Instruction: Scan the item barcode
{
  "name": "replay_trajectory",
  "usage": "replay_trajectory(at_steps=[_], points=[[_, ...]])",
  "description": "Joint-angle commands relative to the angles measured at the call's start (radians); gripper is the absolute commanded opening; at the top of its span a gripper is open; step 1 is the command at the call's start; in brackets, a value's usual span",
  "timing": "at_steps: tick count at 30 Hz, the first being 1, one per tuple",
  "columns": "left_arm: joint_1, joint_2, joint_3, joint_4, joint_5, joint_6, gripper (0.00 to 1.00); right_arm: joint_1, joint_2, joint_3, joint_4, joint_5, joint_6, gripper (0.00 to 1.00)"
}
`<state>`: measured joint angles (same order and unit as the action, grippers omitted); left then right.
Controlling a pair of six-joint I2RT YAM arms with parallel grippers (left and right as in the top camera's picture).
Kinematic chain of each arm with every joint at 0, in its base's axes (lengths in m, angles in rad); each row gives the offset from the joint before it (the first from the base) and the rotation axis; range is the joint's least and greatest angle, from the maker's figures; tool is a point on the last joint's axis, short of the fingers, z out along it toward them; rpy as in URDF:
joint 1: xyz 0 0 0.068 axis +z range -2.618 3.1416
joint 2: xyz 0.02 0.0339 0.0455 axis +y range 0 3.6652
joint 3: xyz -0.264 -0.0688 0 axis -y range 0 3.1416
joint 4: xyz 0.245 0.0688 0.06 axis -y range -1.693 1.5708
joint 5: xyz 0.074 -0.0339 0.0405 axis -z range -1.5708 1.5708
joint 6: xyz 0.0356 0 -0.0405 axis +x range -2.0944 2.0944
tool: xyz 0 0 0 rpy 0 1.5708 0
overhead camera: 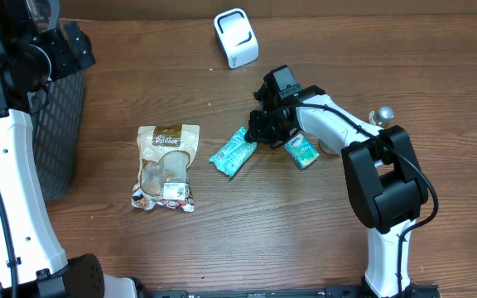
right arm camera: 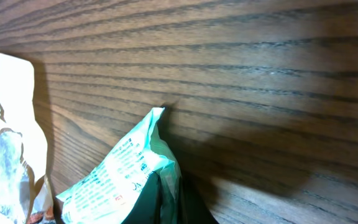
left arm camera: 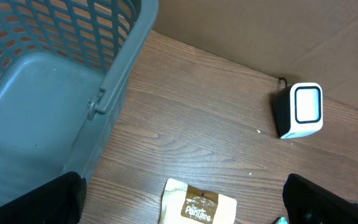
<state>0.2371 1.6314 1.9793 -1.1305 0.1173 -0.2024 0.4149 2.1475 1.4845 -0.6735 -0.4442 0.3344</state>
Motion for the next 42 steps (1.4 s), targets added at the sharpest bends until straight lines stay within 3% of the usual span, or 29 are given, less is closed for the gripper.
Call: replay_trajectory(at_steps=[1,10,21,42], points=[[-0.002,0.003,0.026,0.001,0.006,0.016,1.00,-0.006,-0.059,0.003,0.000,-0.021,-0.032,0.04],[-0.002,0.003,0.026,0.001,0.006,0.016,1.00,-0.027,-0.216,0.003,-0.008,-0.053,-0.057,0.04],[-0.002,0.003,0.026,0.001,0.006,0.016,1.00,-0.044,-0.364,0.044,0.022,-0.108,-0.230,0.04],[-0.002,0.003,0.026,0.001,0.006,0.016,1.00,-0.044,-0.410,0.152,0.026,0.066,-0.348,0.04]])
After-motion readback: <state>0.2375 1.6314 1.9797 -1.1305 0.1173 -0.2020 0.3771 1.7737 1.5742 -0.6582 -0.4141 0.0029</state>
